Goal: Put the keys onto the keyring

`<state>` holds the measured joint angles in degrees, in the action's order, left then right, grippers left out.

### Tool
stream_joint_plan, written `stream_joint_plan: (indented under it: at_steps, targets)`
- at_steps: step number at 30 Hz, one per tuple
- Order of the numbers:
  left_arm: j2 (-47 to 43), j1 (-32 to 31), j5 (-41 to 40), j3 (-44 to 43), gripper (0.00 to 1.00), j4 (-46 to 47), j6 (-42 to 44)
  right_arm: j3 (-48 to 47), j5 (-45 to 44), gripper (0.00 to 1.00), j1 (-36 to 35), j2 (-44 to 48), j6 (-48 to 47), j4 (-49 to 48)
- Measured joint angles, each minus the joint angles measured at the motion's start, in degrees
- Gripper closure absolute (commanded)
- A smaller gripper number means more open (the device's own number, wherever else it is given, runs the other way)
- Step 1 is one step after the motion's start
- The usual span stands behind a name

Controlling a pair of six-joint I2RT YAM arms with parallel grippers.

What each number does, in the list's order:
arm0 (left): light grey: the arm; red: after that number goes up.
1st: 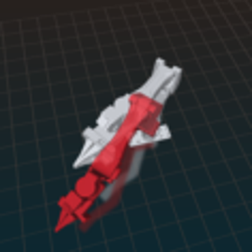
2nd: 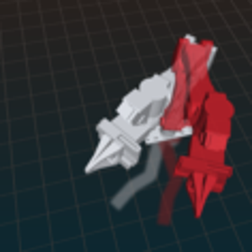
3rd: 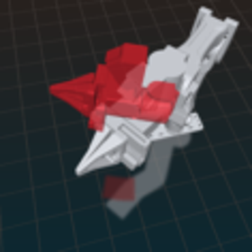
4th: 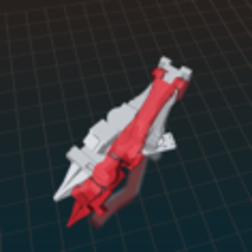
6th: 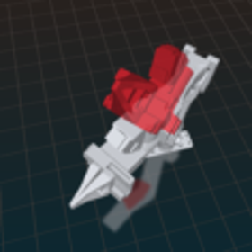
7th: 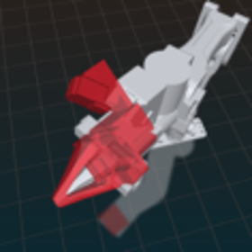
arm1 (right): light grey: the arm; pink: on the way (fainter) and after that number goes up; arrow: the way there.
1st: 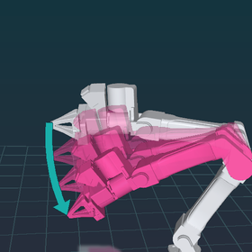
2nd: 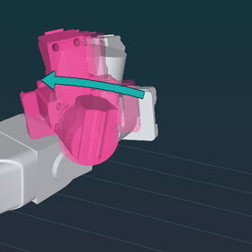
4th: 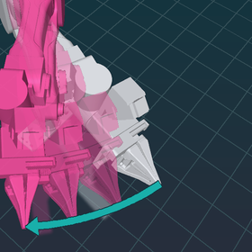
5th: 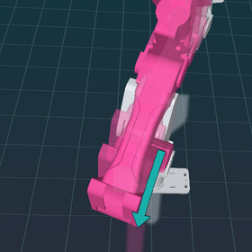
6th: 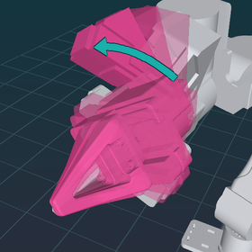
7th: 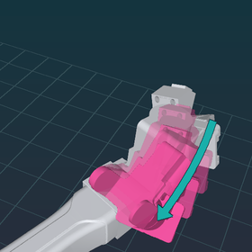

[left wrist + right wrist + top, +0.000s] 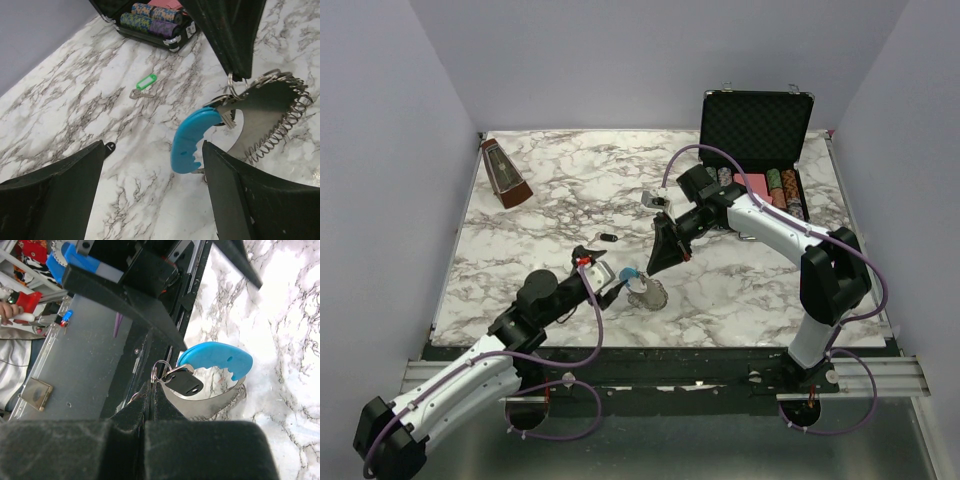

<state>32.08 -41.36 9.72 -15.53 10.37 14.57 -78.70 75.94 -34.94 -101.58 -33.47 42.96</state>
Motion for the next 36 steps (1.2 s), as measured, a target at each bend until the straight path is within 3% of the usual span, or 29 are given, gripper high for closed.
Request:
stream_joint_plan:
  at_steps: [7, 12, 19, 23, 28, 32, 36]
  targets:
    - [5.6, -8.28, -5.31, 3.98, 0.14, 7.76, 4.79, 0.0, 0.24, 0.99, 0.0, 0.0, -0.04, 0.04]
    - [10.27, -9.03, -10.64, 4.15, 0.2, 11.65, 6.56, 0.0, 0.46, 0.99, 0.0, 0.0, -0.02, 0.07]
    - [12.48, -9.03, -13.86, 4.09, 0.2, 15.21, 7.17, 0.0, 0.87, 0.99, 0.0, 0.0, -0.02, 0.07]
    - [8.61, -9.33, -13.51, 4.09, 0.17, 14.56, 6.45, 0.0, 0.87, 0.99, 0.0, 0.02, 0.0, 0.07]
    - [-4.15, -9.4, -13.05, 3.76, 0.16, 8.44, 1.29, -0.02, 0.76, 0.99, 0.0, 0.02, -0.02, 0.02]
    - [-11.72, -9.38, -10.45, 1.97, 0.21, 5.05, -5.51, -0.02, 0.46, 0.99, -0.02, 0.02, -0.31, 0.04]
    - [-9.68, -9.35, -5.66, -1.51, 0.31, 3.37, -10.12, -0.02, 0.33, 0.99, -0.35, 0.02, -1.22, 0.28]
